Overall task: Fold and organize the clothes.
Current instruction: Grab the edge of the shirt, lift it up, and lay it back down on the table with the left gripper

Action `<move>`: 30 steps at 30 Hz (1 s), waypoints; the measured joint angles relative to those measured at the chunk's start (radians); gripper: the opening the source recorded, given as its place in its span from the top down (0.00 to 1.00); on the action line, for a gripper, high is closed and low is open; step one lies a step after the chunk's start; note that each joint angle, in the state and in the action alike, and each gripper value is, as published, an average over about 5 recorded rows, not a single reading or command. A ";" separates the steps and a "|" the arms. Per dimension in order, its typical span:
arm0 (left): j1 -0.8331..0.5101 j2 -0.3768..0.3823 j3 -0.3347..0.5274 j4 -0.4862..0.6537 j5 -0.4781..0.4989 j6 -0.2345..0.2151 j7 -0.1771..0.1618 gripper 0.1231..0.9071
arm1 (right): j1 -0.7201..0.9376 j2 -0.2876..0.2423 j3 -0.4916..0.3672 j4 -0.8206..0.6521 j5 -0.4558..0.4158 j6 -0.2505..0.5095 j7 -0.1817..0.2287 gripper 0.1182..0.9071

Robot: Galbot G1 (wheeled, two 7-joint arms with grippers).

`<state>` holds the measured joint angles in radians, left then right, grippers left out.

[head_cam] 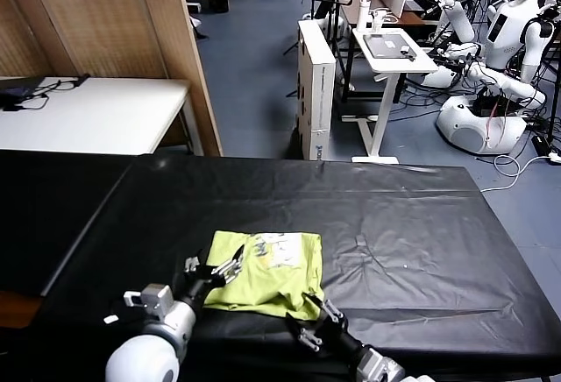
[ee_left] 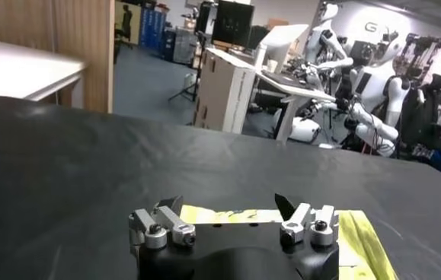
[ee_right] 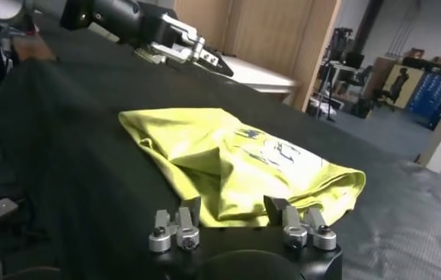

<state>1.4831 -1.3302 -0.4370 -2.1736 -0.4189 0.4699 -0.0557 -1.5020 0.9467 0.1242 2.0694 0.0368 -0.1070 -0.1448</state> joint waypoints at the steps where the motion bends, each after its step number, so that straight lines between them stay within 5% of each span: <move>1: 0.000 -0.001 0.000 0.000 0.001 0.000 0.000 0.00 | -0.001 -0.001 0.003 0.000 0.001 0.000 0.000 0.77; 6: -0.001 -0.006 0.001 0.001 0.002 0.000 0.000 0.00 | -0.011 -0.011 0.019 0.007 0.025 0.000 0.003 0.97; 22: -0.012 -0.006 -0.004 0.022 0.018 -0.025 0.009 0.00 | -0.103 -0.068 0.107 0.057 0.103 -0.022 -0.004 0.97; 25: -0.010 -0.006 -0.006 0.035 0.030 -0.047 0.020 0.00 | -0.124 -0.072 0.133 0.073 0.145 -0.004 0.002 0.90; 30: -0.009 -0.020 -0.007 0.060 0.054 -0.116 0.027 0.00 | -0.174 -0.064 0.210 0.116 0.239 0.030 0.036 0.54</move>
<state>1.4736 -1.3506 -0.4437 -2.1134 -0.3649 0.3543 -0.0284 -1.6764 0.8830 0.3343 2.1855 0.2758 -0.0769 -0.1091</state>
